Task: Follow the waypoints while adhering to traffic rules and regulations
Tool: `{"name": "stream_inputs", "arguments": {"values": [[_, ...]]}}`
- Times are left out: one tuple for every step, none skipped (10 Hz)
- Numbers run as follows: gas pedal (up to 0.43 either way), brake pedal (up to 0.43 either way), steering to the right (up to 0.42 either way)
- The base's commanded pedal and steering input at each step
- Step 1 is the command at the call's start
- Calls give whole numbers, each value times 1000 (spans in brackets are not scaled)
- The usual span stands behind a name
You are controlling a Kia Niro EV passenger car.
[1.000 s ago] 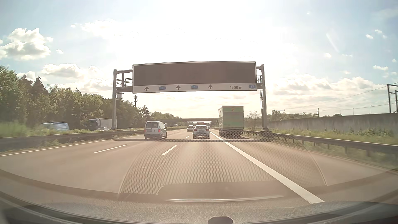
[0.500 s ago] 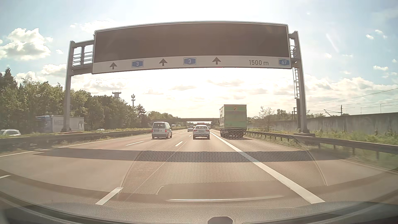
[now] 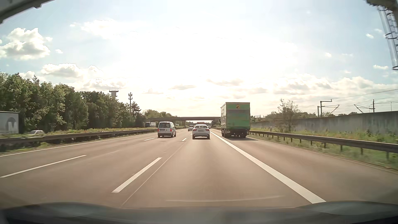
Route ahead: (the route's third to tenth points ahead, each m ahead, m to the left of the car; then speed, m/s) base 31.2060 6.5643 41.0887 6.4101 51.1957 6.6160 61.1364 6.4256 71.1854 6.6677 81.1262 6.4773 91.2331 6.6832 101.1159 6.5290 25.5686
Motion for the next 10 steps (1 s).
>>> {"name": "stream_inputs", "arguments": {"values": [[138, 0, -2], [59, 0, -1], [0, 0, -2], [0, 0, -1], [0, 0, -2], [0, 0, -2], [0, 0, -1], [0, 0, -2], [0, 30, -2], [0, 30, -1]]}}
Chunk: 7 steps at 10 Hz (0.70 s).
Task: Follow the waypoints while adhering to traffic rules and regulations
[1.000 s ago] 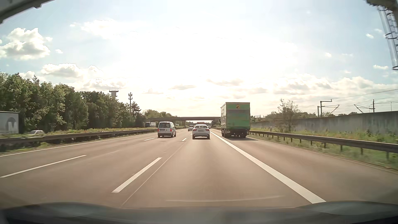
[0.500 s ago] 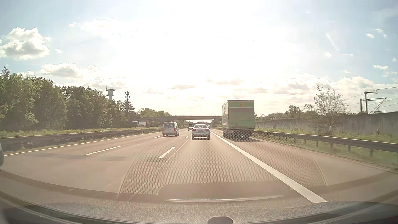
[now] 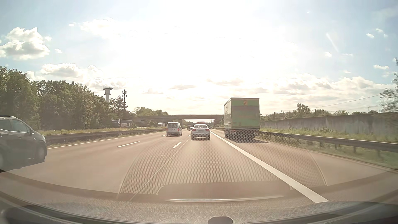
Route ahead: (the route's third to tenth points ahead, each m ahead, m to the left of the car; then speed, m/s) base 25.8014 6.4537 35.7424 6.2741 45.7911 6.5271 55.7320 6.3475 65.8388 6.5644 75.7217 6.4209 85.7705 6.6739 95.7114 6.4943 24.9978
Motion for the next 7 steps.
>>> {"name": "stream_inputs", "arguments": {"values": [[0, 85, -1], [0, 134, -1], [0, 146, -1], [0, 146, -1], [0, 152, 0], [0, 159, 0], [0, 165, 0]]}}
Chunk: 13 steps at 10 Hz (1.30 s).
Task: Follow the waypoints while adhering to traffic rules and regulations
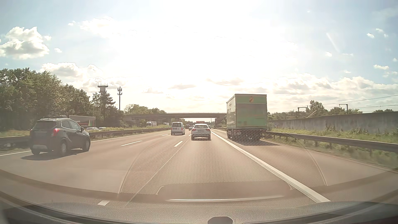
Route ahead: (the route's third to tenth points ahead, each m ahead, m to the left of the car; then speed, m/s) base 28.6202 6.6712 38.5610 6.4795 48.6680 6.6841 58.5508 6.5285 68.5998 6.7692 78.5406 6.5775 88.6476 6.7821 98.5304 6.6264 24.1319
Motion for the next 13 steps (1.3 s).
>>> {"name": "stream_inputs", "arguments": {"values": [[0, 165, 0], [0, 165, 0], [0, 159, 0], [0, 134, 0], [0, 61, 0], [0, 6, 0], [0, 0, 0], [0, 0, 0], [0, 0, 0], [0, 0, 0], [0, 0, 0], [0, 0, 0], [0, 0, 0]]}}
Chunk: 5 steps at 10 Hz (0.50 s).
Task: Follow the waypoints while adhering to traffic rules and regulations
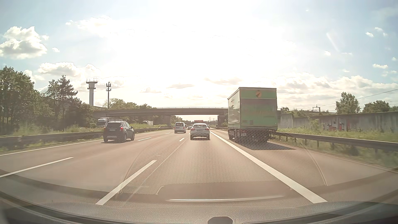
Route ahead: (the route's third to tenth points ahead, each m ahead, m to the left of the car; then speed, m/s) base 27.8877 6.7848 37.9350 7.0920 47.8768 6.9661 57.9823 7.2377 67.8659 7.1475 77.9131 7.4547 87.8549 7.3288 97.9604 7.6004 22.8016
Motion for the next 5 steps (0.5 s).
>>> {"name": "stream_inputs", "arguments": {"values": [[0, 0, 0], [0, 0, 0], [0, 0, -1], [0, 0, -2], [0, 0, -2]]}}
